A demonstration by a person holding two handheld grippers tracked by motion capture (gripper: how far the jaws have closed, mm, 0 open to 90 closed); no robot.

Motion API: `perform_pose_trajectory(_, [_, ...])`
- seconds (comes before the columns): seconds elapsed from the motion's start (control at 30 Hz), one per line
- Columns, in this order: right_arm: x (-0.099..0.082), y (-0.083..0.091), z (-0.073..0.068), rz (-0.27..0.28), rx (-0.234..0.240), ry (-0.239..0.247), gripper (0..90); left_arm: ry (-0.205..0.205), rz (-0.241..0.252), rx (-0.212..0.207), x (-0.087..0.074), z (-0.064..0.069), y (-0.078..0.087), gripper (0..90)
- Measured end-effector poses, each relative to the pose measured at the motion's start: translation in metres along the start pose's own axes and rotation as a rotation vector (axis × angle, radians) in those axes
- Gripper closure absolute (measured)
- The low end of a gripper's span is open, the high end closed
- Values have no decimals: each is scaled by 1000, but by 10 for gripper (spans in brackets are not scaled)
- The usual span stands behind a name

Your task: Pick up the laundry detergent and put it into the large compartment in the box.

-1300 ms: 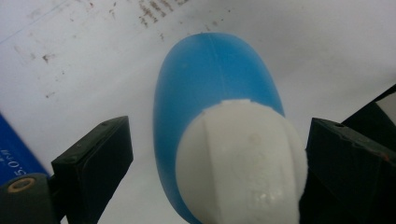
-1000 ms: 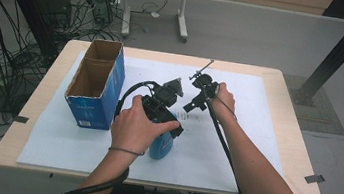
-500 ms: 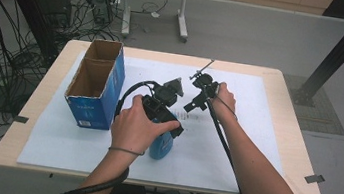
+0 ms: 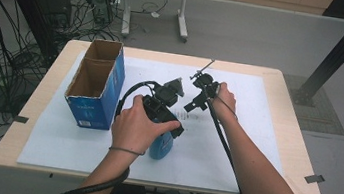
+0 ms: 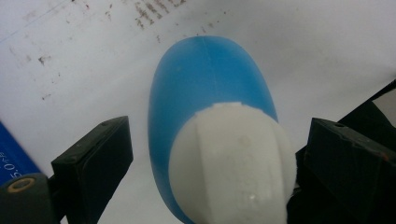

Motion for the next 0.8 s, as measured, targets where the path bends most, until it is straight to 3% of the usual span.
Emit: perform_pose_trajectory(0.8, [1,0,-1,6,4,3,39,3,-1,-3,0,0,1,83])
Point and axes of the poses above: each handheld gripper's, and its own axes: y roughly backward along the jaws, x roughly out of its top, z roughly to its right, the point moved 4 cm from there along -y, roughly forward along the jaws, and after that the axes turned 11 degrees about -z, right-handed, at the moved point
